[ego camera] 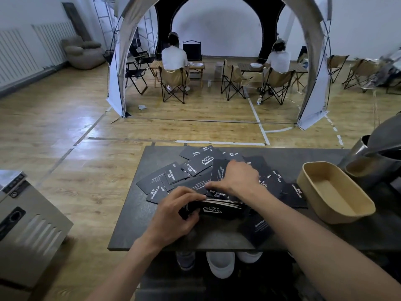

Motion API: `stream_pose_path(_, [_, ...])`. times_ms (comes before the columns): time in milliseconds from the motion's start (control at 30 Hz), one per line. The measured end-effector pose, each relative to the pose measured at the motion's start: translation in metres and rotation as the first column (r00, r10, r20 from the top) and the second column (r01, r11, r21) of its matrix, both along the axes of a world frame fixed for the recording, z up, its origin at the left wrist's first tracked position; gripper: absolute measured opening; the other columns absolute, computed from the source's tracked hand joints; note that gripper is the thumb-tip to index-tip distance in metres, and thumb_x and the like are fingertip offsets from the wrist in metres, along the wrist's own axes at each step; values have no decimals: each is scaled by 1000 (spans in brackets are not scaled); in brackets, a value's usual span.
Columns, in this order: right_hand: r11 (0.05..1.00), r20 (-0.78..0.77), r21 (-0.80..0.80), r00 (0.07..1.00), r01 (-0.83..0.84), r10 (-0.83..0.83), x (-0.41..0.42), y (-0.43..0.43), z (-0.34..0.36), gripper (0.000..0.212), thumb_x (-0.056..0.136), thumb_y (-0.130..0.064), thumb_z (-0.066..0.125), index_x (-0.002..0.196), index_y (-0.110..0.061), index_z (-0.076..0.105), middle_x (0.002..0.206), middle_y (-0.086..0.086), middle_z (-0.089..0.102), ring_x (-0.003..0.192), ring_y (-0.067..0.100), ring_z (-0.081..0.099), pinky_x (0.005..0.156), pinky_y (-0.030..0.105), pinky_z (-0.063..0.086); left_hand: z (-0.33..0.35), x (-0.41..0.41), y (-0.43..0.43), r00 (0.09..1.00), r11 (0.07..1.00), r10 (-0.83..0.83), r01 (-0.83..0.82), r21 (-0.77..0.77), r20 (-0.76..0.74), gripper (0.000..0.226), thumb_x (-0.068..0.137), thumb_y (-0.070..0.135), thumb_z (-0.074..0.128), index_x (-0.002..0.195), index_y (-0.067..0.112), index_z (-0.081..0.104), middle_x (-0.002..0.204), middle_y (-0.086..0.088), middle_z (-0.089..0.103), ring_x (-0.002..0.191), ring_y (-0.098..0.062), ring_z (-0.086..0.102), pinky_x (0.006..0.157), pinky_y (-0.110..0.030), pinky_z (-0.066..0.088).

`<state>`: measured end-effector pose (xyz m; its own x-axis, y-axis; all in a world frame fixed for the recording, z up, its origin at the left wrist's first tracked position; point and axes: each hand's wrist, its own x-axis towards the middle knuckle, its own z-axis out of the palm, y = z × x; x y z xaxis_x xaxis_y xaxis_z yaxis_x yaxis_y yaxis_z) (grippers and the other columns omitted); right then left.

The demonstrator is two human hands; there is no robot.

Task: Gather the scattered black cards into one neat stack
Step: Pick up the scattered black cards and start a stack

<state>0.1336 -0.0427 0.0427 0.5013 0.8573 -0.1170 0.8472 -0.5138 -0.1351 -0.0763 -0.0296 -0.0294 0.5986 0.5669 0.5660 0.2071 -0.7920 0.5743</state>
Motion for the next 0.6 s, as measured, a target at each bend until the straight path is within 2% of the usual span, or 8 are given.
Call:
stream_pose_path(100, [999,-60,-11,997,42,-43,0,2,4,61,67,-57,82,106,-14,63,104,4,70,103,27,68,74,31,47,-1,-1,1,1000,1000,-6,6,0,15,41,80,3,81,117,18,76,111,5,69,104,-7,66,89,-27,57])
stream_pose_path(200, [998,-313,26,948,61,-50,24,0,9,32,74,-31,84,92,-8,70,80,4,77,74,19,74,63,27,53,0,-1,0,1000,1000,-9,9,-9,17,39,82,8,80,119,18,75,113,5,69,106,-6,66,88,-29,58])
stream_pose_path(300, [981,-698,130,716,146,-14,52,-13,19,17,88,-16,77,100,-4,74,80,10,77,53,10,65,47,23,49,0,-1,0,1000,1000,-17,17,-12,21,38,83,8,79,119,18,75,114,5,69,106,-8,66,88,-32,59])
stream_pose_path(367, [950,-837,212,544,228,56,69,-23,28,12,94,-13,71,102,-3,72,81,16,71,58,15,64,52,25,54,0,-1,0,1000,1000,-17,17,-16,19,39,82,6,81,119,19,74,116,6,68,107,-8,66,89,-31,58])
stream_pose_path(400, [939,-865,243,493,244,96,76,-28,33,10,95,-11,69,101,-3,72,82,17,71,62,17,66,56,26,58,1,-1,-1,1000,1000,-15,15,-16,14,40,82,6,81,119,19,74,118,7,66,110,-8,65,90,-30,58])
stream_pose_path(467, [926,-852,312,494,210,175,88,-35,38,10,99,-10,64,102,-4,71,81,16,75,65,18,73,58,26,60,2,0,-1,1000,1000,-13,13,-11,8,39,80,4,82,116,18,74,126,6,62,116,-7,63,94,-27,56])
stream_pose_path(533, [915,-760,391,595,97,261,95,-37,39,17,103,-15,58,104,-3,70,78,12,77,69,22,77,56,25,58,2,2,-1,999,999,-27,27,-17,18,38,79,0,82,113,15,73,134,2,58,121,-10,63,97,-26,54])
stream_pose_path(600, [896,-703,442,635,37,321,98,-38,40,20,106,-13,51,110,-8,70,83,6,79,74,23,78,54,24,56,3,3,-1,998,998,-50,50,-29,28,38,78,-3,82,111,13,72,139,0,56,122,-13,63,100,-27,53])
